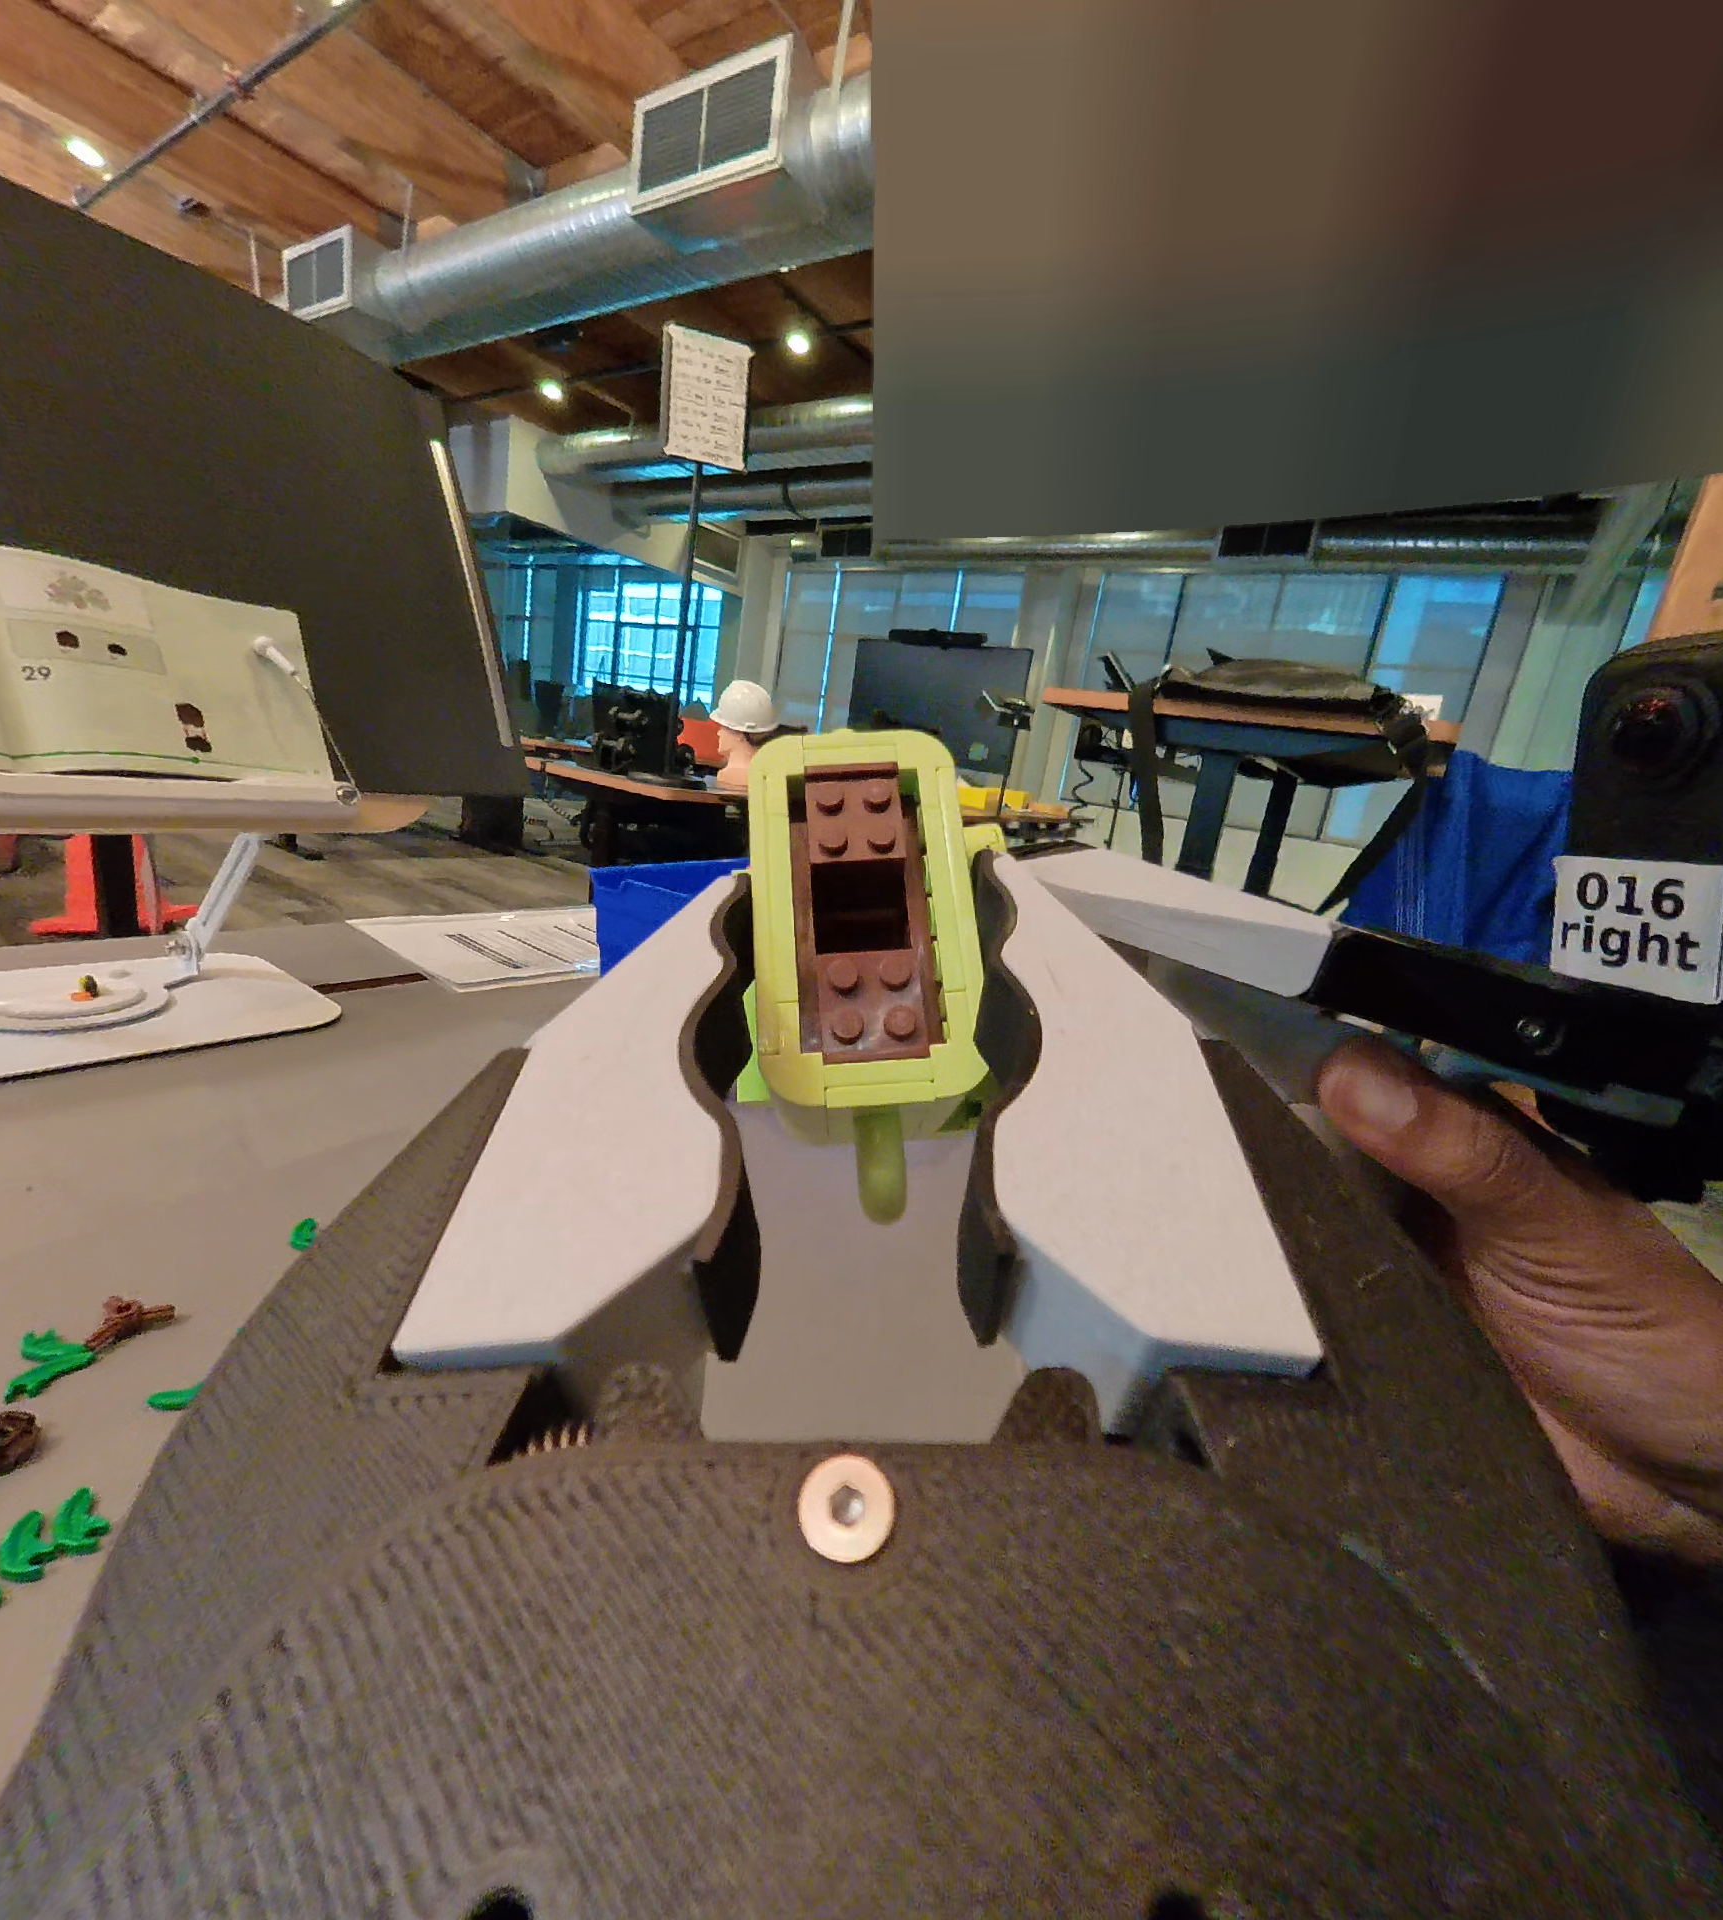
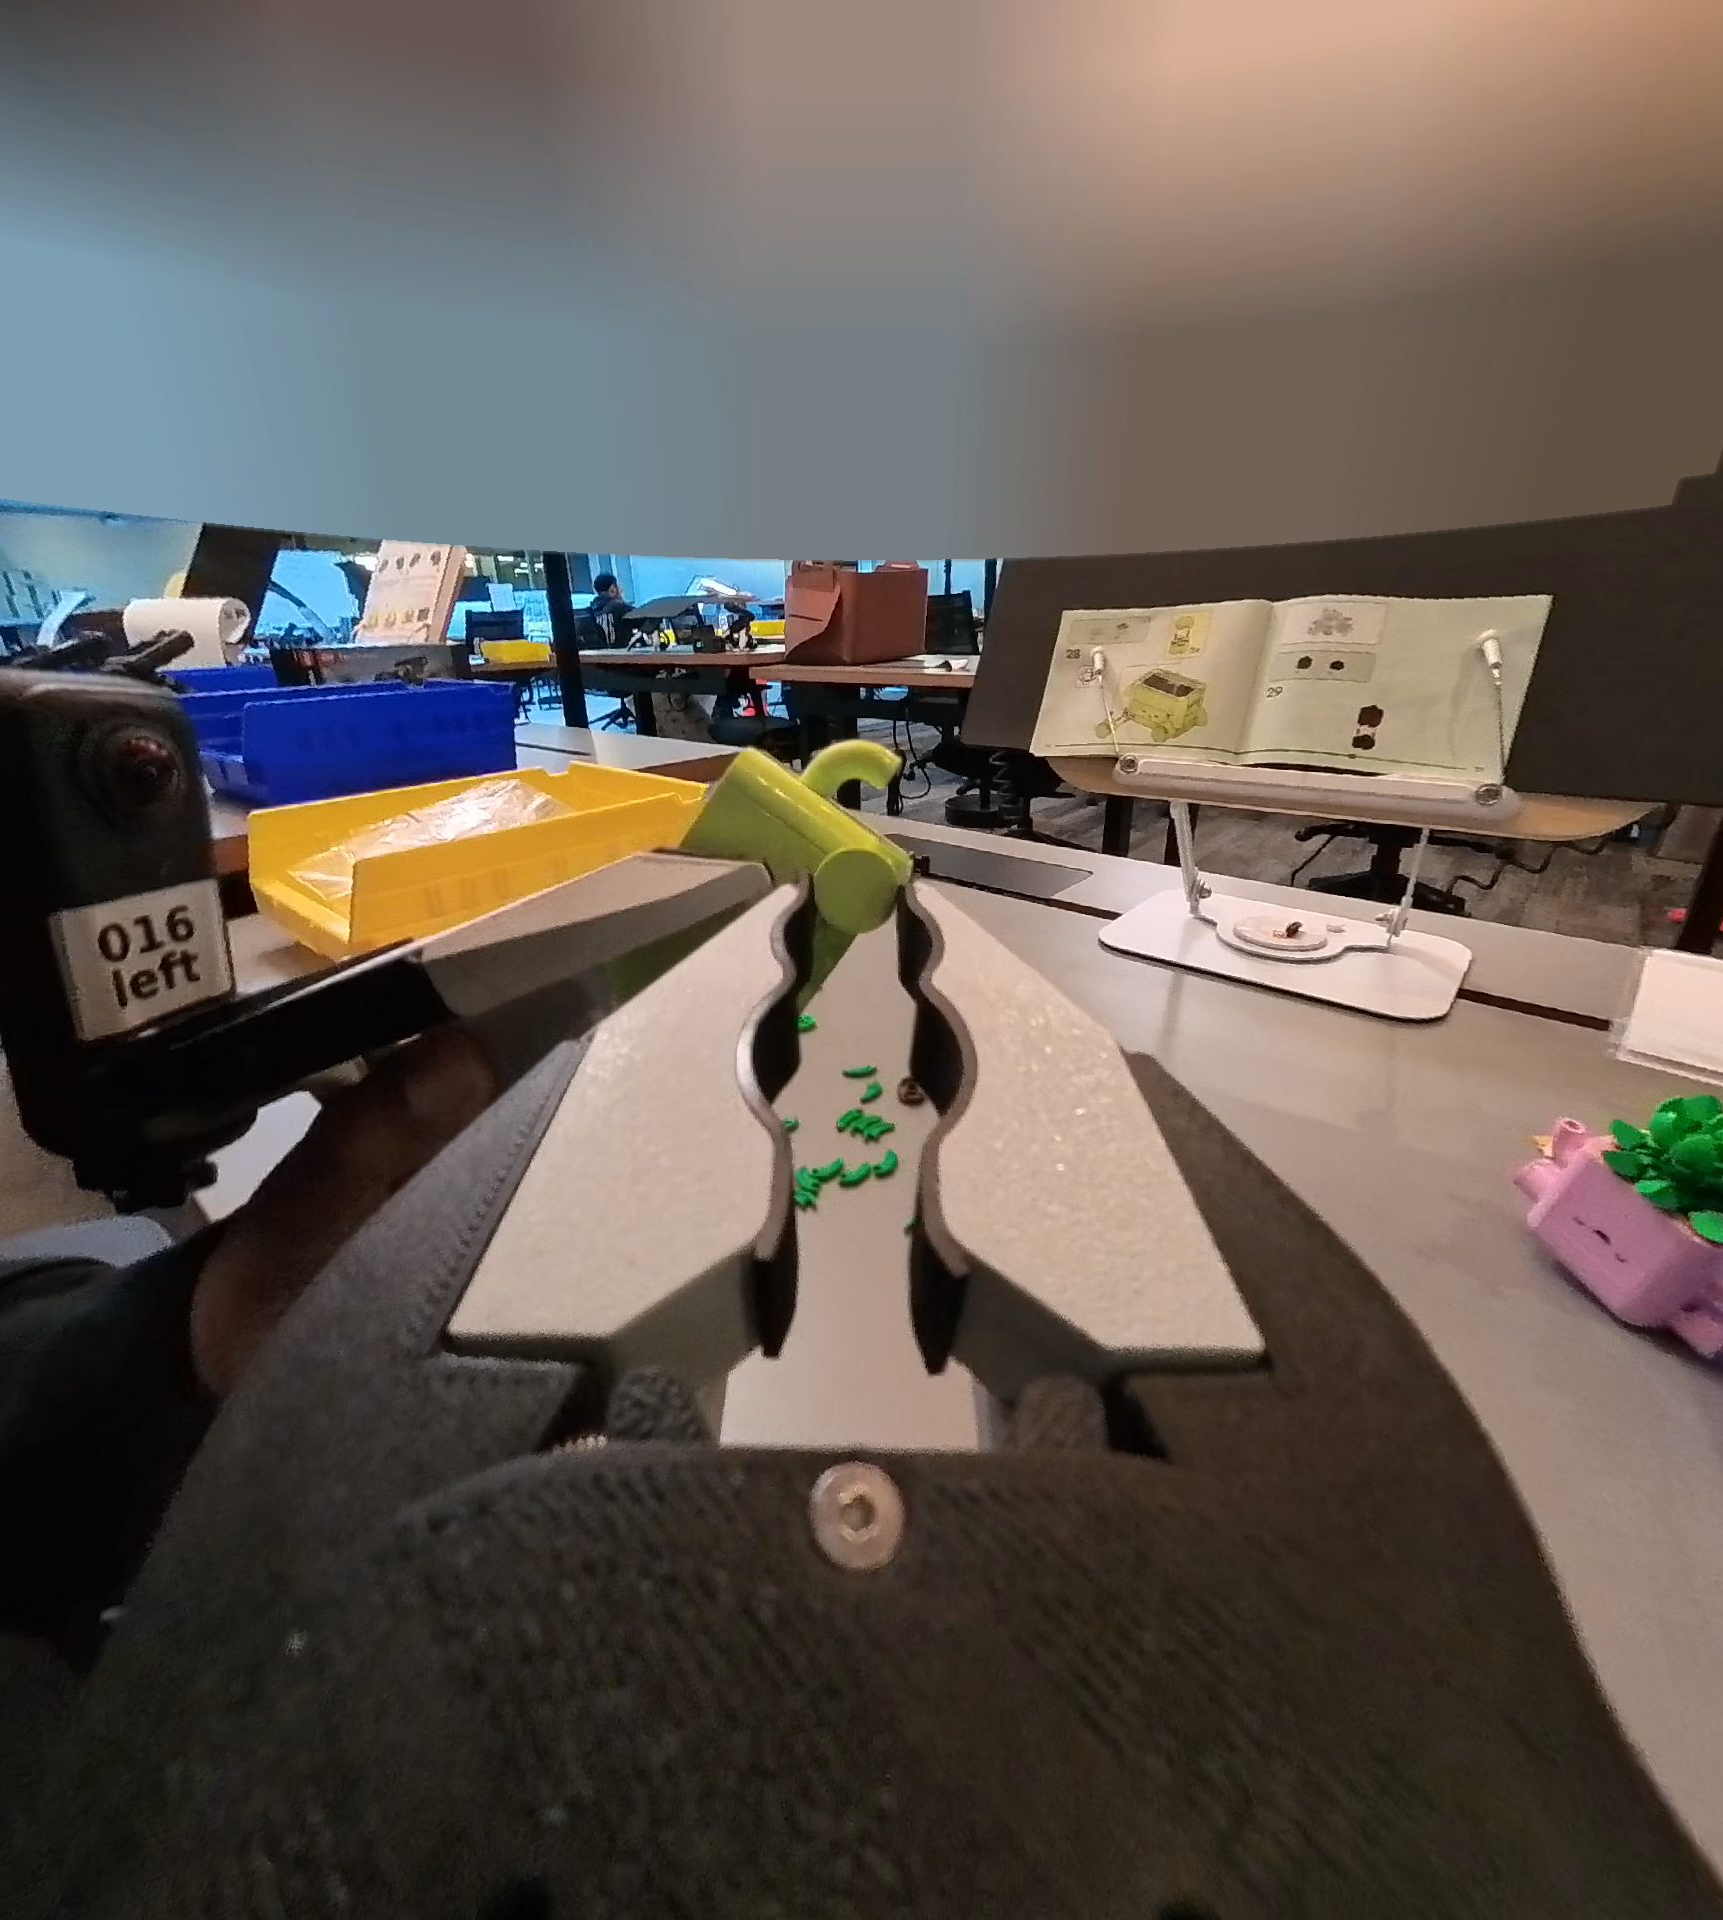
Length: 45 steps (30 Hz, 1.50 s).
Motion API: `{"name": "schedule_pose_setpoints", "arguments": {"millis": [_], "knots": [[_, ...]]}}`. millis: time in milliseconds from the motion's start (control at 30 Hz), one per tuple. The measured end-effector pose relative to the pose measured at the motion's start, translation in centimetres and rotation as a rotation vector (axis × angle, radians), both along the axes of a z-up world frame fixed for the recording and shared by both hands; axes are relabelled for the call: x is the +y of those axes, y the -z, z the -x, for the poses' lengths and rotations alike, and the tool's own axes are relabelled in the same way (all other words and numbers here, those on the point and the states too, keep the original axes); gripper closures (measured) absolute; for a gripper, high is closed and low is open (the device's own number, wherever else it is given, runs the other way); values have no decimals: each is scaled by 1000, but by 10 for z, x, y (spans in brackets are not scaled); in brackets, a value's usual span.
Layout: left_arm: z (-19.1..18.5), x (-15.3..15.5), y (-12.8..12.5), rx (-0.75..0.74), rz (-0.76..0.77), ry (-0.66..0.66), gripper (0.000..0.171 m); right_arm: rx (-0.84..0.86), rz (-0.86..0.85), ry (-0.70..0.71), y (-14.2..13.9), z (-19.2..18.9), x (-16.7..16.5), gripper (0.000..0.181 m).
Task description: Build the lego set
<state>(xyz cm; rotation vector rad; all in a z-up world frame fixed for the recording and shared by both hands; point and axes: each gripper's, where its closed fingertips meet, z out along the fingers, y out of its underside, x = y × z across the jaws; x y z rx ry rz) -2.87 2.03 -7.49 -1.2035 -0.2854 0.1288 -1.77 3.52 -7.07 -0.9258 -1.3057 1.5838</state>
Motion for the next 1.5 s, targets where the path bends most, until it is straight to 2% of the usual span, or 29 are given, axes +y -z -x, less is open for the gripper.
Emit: {"name": "schedule_pose_setpoints", "arguments": {"millis": [133, 433, 800, 967, 1100, 1167, 1267, 1367, 1433, 1500], "knots": [[0, 3, 5, -31, 18, 20, 131, -11, 12, -11, 3, 0, 2, 168], [0, 5, 9, 42, 114, 3, 130, -48, -21, -41, 9, 1, 4, 168], [3, 6, 18, 23, 165, 6, 130, -110, -74, -104, 19, 4, 4, 168], [8, 8, 28, -28, 180, 17, 129, -152, -47, -107, 27, 10, 6, 167], [17, 11, 38, -187, 135, 51, 130, -200, -25, -79, 34, 20, 9, 167], [20, 12, 40, -216, 125, 56, 130, -235, -1, -91, 39, 24, 8, 167], [25, 9, 37, -265, 90, 65, 130, -266, 49, -129, 43, 25, 8, 141], [28, 5, 35, -347, 34, 122, 130, -252, 101, -156, 41, 22, 12, 138], [18, 6, 30, -398, -32, 263, 130, -243, 159, -202, 38, 19, 15, 129], [10, 5, 24, -444, -103, 387, 130, -221, 272, -318, 29, 13, 12, 113]]}}
